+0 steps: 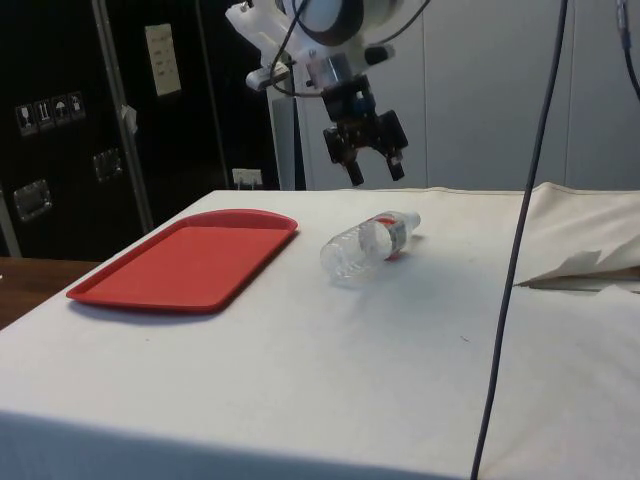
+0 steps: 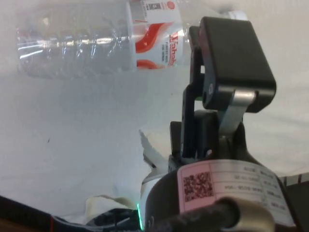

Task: Place the bottle upright on the tray.

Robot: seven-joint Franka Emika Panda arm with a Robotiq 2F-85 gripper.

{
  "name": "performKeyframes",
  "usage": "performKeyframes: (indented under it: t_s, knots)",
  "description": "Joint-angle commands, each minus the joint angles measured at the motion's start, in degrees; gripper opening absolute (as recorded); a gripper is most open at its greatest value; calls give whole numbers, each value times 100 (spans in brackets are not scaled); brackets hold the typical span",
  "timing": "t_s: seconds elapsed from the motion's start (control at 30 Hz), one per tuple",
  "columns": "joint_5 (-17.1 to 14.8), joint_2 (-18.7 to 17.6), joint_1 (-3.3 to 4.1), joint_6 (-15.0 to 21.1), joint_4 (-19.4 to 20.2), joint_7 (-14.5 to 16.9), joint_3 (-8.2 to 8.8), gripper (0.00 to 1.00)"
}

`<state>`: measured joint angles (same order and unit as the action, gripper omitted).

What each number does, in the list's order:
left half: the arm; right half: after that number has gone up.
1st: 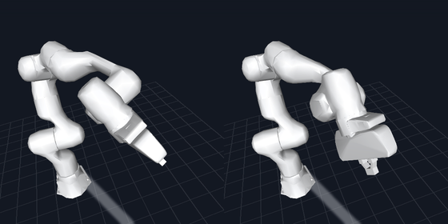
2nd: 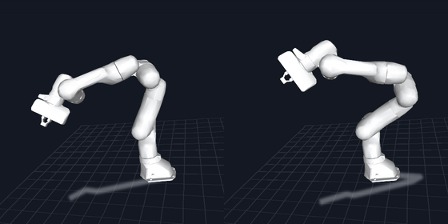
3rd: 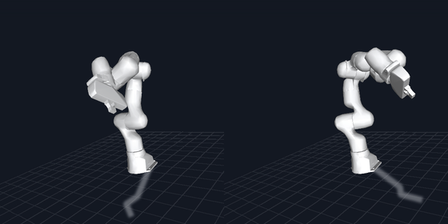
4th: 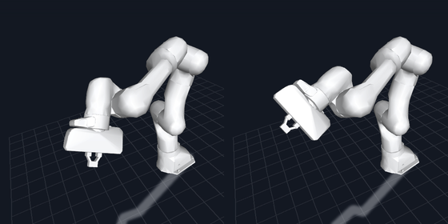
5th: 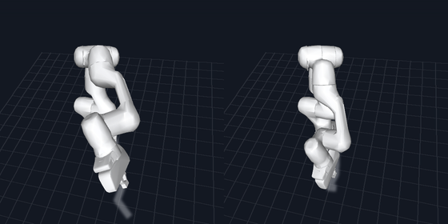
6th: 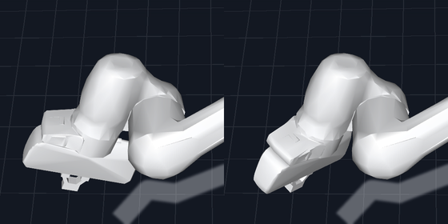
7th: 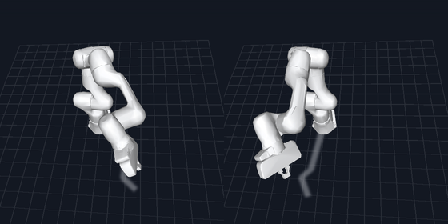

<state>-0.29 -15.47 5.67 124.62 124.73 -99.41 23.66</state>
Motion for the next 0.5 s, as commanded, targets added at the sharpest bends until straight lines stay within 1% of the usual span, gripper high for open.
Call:
performKeyframes:
  t_s: [0.0, 0.03, 0.1, 0.27, 0.3, 0.33, 0.47]
  knots:
    - [11, 0, 0, 57, 40, 0, 0, 100]
    - [46, 57, 6, 252, 143, 6, 11, 100]
    - [74, 52, 6, 413, 229, -6, 17, 100]
    - [86, 34, 6, 636, 355, -17, 23, 100]
    - [63, 6, 0, 516, 315, 0, 17, 100]
    - [80, 29, 6, 670, 378, -11, 23, 100]
    - [52, 29, -6, 842, 504, 11, 29, 100]
